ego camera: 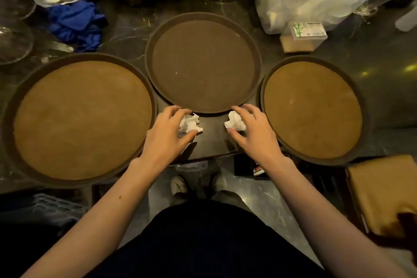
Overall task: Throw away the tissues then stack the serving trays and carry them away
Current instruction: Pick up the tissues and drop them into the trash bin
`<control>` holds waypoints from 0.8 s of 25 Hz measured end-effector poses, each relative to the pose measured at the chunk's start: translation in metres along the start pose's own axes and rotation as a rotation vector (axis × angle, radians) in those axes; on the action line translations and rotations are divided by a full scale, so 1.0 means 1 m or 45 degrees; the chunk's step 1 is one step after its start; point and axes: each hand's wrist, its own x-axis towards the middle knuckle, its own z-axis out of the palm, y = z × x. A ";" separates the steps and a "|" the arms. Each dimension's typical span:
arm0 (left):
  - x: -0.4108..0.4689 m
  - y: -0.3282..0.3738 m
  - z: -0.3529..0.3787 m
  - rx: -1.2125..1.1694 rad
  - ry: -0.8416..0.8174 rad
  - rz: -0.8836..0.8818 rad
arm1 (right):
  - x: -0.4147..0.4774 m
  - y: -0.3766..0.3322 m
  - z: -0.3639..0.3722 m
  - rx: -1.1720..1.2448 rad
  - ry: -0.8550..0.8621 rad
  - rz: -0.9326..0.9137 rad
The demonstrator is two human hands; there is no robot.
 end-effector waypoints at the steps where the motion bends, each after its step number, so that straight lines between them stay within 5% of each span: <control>1: 0.002 -0.002 0.002 -0.001 -0.016 -0.010 | 0.001 0.000 0.003 -0.007 -0.017 0.018; 20: 0.016 0.006 0.030 -0.003 -0.054 -0.220 | 0.019 0.015 0.020 0.127 -0.101 0.037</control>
